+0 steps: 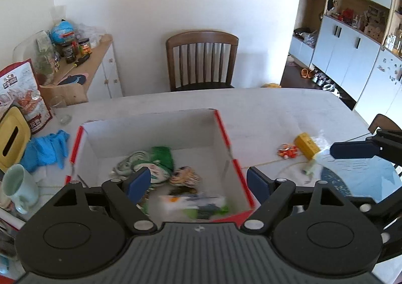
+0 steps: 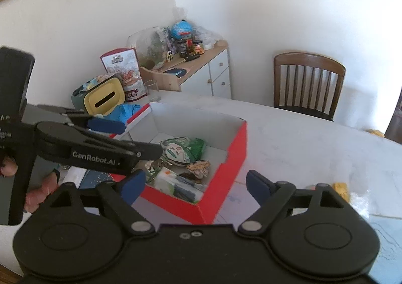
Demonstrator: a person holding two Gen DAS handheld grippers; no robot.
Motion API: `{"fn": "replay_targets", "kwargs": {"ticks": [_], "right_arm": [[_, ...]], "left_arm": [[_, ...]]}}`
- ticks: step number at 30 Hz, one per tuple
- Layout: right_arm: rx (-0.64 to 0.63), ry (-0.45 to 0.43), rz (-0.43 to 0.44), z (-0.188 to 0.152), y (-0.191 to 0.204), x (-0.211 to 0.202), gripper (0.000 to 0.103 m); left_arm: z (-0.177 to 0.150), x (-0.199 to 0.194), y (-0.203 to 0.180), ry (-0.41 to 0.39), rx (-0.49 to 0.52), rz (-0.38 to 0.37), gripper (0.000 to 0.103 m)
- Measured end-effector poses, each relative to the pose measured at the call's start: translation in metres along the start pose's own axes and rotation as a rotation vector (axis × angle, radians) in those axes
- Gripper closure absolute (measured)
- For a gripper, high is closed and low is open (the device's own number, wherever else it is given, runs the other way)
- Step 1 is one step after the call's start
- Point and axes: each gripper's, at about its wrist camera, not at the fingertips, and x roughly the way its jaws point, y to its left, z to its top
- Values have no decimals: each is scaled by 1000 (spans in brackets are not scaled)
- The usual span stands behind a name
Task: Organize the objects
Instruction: 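Withdraw both grippers from the box toward the fish keychain and bubble wrap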
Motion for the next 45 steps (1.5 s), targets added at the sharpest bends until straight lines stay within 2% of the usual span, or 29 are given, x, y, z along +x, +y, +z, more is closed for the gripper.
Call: {"fn": "replay_targets", "kwargs": {"ticks": [6, 11, 19, 32, 45], "right_arm": [[34, -26, -25, -17, -33, -31, 9], [65, -26, -65, -33, -66, -52, 8], [128, -17, -152, -59, -126, -78, 8], [181, -1, -252, -78, -208, -81, 8], [187, 66, -243, -90, -260, -46, 9]], "left_arm": [[-6, 1, -31, -13, -5, -45, 16], [-10, 6, -56, -25, -11, -105, 2], [-11, 28, -98, -11, -2, -151, 2], [-8, 85, -152, 14, 41, -105, 2], [-7, 148, -177, 28, 81, -62, 2]]}}
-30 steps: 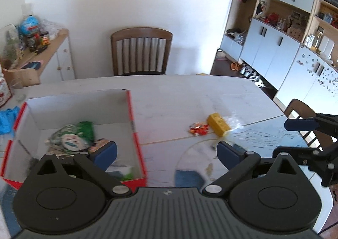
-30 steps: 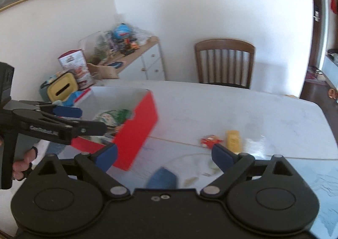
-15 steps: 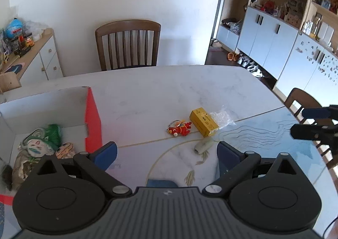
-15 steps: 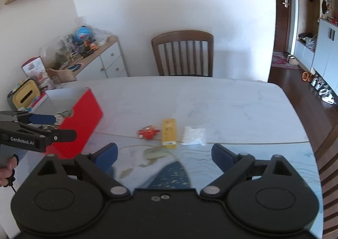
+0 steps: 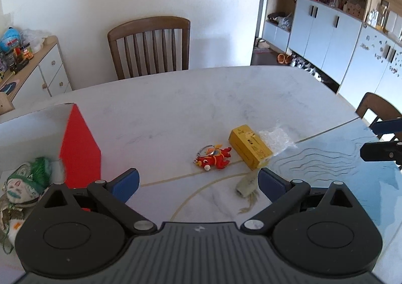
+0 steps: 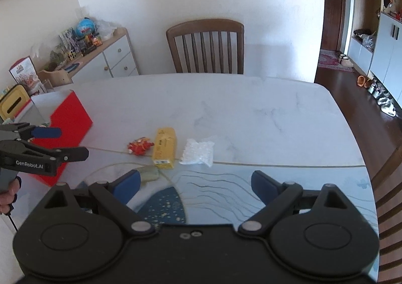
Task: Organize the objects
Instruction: 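Withdraw both grippers from the box toward the fish keychain and bubble wrap, then grasp the red fish keychain with the left gripper while the right gripper grasps the bubble wrap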
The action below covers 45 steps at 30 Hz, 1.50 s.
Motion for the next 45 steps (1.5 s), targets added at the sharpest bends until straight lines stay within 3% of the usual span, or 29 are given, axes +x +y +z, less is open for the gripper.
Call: {"fn": "replay_targets", "kwargs": {"ticks": [16, 23, 30, 36, 38, 45], "right_arm": [[15, 68, 2, 20, -21, 101, 15], [38, 95, 13, 21, -25, 125, 17], [18, 105, 37, 22, -21, 137, 27], [29, 109, 56, 22, -20, 144, 37], [23, 105, 62, 22, -18, 144, 42], [15, 98, 68, 22, -14, 145, 56]], "left_arm": [[11, 89, -4, 66, -26, 32, 2], [5, 106, -2, 71, -40, 39, 2], [0, 114, -9, 63, -28, 27, 3], [-1, 119, -13, 60, -15, 16, 10], [-1, 120, -14, 61, -14, 8, 19], [1, 120, -17, 51, 0, 3, 36]]}}
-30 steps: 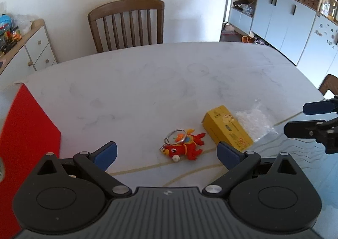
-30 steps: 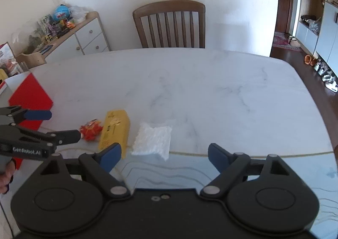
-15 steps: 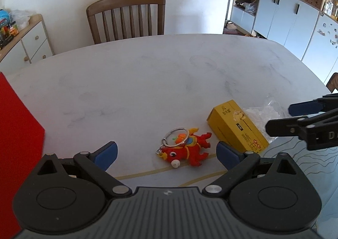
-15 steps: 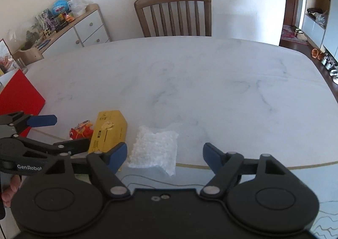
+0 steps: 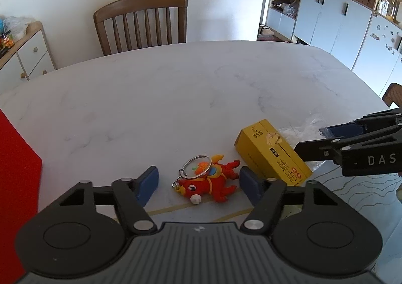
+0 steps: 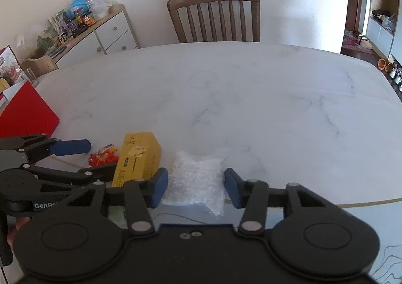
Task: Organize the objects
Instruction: 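Grasp the red fish keychain with the left gripper while the right gripper grasps the bubble wrap, then carry the fish keychain and bubble wrap over the box with both grippers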
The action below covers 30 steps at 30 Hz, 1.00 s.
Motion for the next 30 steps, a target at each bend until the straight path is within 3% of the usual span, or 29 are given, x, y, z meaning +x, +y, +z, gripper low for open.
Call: {"fn": "replay_targets", "kwargs": {"ticks": [5, 14, 30], "right_arm": [[0, -4, -10, -2, 3, -1, 63], [15, -32, -17, -4, 0, -14, 77], [25, -89, -10, -14, 10, -74, 79]], "left_arm": [[2, -1, -5, 1, 26, -14, 52], [6, -6, -6, 9, 22, -31, 53], [15, -58, -6, -13, 0, -18, 53]]}}
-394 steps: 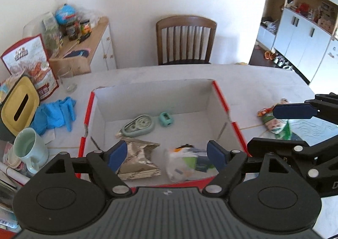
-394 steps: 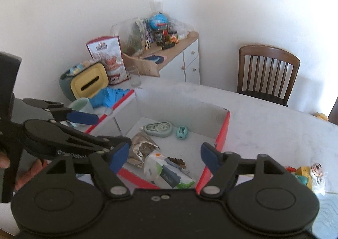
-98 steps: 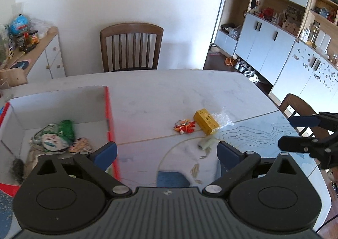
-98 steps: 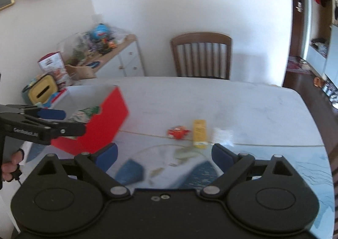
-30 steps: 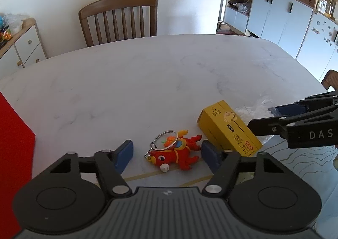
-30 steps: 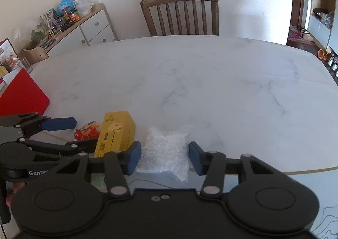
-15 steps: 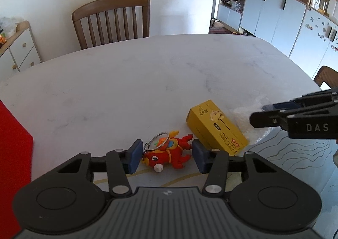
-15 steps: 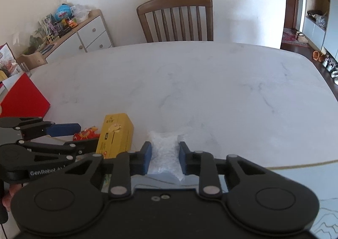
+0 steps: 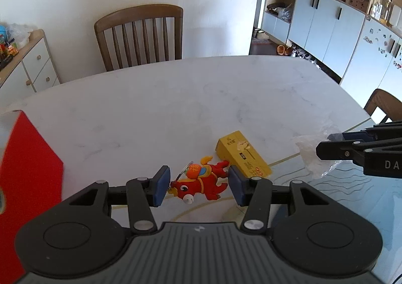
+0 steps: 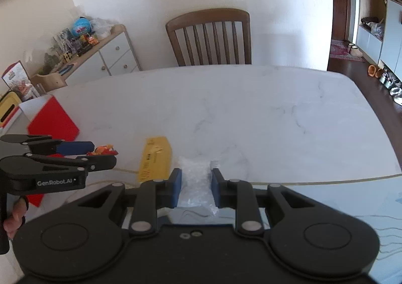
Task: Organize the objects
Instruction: 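Carry the fish keychain and bubble wrap over the box with both grippers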
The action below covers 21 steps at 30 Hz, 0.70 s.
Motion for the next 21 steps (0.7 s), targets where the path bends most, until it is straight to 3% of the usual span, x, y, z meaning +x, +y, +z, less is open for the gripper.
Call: {"fn": "replay_targets", "kwargs": {"ticks": [12, 21], "right_arm": [[-68, -47, 33, 4, 53, -58, 79], [-148, -80, 76, 11, 111, -86, 79]], "left_arm": [[1, -73, 1, -39, -26, -17, 53], [-8, -128, 23, -59, -59, -9, 53]]}}
